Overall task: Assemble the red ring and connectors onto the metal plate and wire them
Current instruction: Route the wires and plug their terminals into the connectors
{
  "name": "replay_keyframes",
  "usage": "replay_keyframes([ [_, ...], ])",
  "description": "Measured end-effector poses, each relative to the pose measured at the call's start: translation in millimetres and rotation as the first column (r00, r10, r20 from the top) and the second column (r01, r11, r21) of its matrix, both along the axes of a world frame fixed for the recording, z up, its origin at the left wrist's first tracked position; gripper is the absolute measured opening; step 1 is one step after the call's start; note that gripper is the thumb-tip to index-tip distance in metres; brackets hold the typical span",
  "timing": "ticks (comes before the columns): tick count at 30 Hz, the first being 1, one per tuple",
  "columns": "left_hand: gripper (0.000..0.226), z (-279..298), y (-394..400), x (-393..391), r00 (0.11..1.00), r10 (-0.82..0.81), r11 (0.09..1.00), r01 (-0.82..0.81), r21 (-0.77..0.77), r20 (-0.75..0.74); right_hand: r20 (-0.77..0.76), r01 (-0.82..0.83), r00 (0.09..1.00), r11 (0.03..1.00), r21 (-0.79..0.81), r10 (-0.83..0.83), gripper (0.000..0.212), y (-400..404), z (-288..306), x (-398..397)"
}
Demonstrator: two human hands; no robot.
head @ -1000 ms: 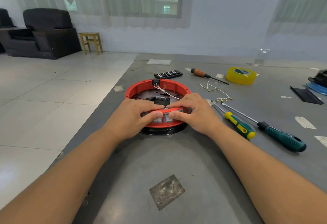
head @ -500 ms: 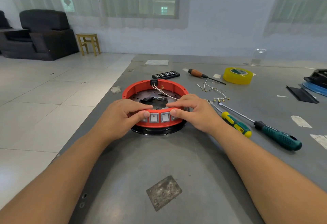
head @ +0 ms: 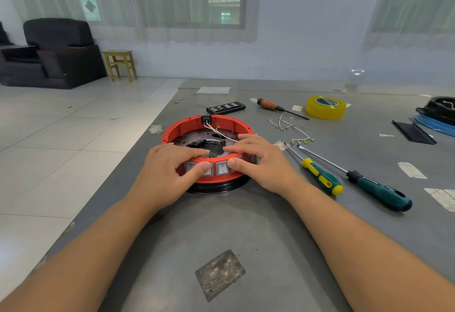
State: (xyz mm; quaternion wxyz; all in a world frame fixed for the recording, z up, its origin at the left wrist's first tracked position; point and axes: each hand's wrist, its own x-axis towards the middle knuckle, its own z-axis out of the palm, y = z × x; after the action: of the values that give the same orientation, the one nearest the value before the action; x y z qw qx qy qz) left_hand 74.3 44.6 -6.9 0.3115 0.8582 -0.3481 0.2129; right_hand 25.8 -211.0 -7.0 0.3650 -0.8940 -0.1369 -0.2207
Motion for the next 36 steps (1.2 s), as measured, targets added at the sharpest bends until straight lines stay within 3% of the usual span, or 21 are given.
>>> replay_keyframes([
  [4, 0.053, 8, -18, -17, 0.993, 0.08, 0.987, -0.091, 0.136, 0.088, 0.039, 0.005, 0.999, 0.998, 0.066, -0.007, 0.033, 6, -2, -2],
  [8, 0.05, 18, -45, -25, 0.975, 0.223, 0.931, -0.216, 0.293, 0.012, 0.101, 0.127, 0.984, 0.977, 0.171, -0.146, 0.033, 7, -3, -1],
  [12, 0.03, 13, -70, -28, 0.942, 0.329, 0.925, -0.306, 0.223, -0.071, 0.08, 0.327, 0.937, 0.936, 0.131, -0.339, 0.034, 0, -5, 3],
  [21, 0.036, -14, -82, -15, 0.93, 0.362, 0.93, -0.364, 0.038, 0.062, -0.092, 0.543, 0.839, 0.836, 0.082, -0.536, 0.024, -24, 8, 33],
  [24, 0.036, -16, -85, -10, 0.929, 0.366, 0.931, -0.366, -0.001, 0.051, -0.24, 0.575, 0.761, 0.798, -0.18, -0.603, 0.033, -50, 31, 72],
  [29, 0.041, -19, -83, -6, 0.933, 0.359, 0.933, -0.358, -0.033, 0.039, -0.3, 0.396, 0.646, 0.644, -0.654, -0.702, 0.035, -82, 43, 125],
  [33, 0.042, -19, -83, -6, 0.936, 0.351, 0.936, -0.35, -0.038, 0.018, -0.315, 0.327, 0.599, 0.584, -0.743, -0.736, 0.032, -91, 29, 142],
  [36, 0.04, -18, -84, -7, 0.938, 0.347, 0.937, -0.346, -0.043, 0.017, -0.238, 0.389, 0.624, 0.56, -0.732, -0.744, 0.03, -90, 16, 145],
])
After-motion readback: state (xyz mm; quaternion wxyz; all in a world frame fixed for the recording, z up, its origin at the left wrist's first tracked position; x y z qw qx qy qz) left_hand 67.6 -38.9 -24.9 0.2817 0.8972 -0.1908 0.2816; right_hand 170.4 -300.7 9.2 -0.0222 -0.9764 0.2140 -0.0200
